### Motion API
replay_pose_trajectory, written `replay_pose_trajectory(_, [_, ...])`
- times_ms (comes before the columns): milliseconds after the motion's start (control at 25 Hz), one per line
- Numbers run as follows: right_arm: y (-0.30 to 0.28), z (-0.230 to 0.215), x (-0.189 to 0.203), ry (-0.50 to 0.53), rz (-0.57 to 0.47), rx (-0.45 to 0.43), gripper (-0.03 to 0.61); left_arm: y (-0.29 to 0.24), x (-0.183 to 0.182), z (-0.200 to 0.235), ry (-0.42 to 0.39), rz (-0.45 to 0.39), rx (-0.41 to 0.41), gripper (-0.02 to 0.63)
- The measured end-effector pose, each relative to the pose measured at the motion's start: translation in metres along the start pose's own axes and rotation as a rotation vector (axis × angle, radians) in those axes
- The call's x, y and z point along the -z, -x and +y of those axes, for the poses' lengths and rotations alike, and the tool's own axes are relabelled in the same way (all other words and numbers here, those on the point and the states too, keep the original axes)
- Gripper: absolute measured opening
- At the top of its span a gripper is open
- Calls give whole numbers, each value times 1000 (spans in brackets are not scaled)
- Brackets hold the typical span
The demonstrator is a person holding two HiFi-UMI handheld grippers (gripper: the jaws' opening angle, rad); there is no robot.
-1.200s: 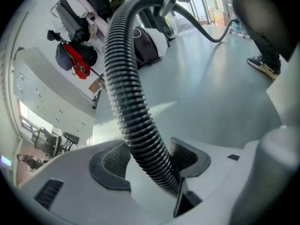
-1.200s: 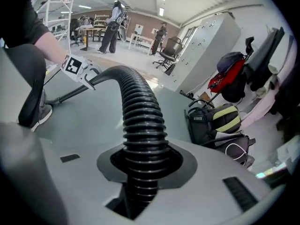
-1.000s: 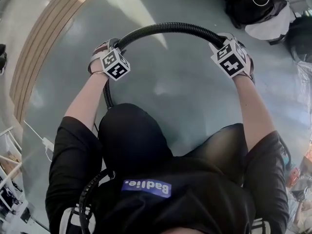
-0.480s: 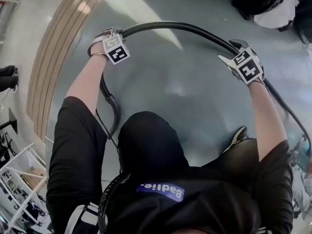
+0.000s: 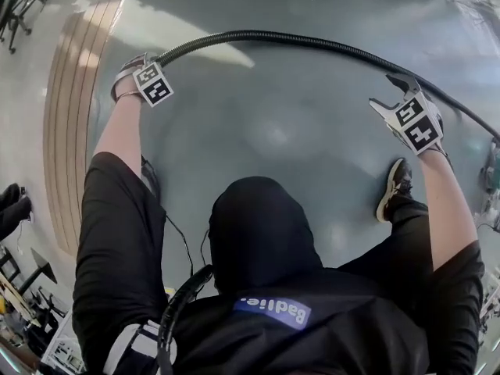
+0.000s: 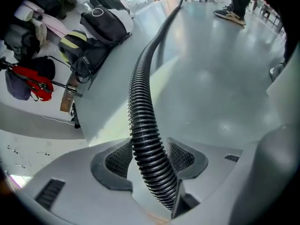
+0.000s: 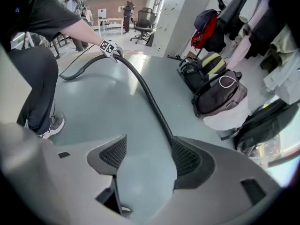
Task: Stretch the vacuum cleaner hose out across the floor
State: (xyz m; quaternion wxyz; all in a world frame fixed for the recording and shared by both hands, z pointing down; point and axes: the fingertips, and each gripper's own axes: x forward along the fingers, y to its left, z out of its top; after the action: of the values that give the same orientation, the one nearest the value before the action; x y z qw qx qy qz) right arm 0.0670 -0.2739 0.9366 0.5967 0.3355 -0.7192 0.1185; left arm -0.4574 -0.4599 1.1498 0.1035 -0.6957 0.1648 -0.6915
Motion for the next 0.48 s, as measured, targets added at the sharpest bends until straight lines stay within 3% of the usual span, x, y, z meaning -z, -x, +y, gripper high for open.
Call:
replay_pose_trajectory(160, [16,-4,21,-57,6,21,284,-15,-16,-3,46,-13,45,247])
replay_pose_trajectory(280, [22,2,19,-70,-8,-22,284,-5,-29,0,40,-46,62,255])
replay_pose_trajectory(480, [-2,9,-2,2,-66,-116,284,33,-57,10,290,-187,34,256])
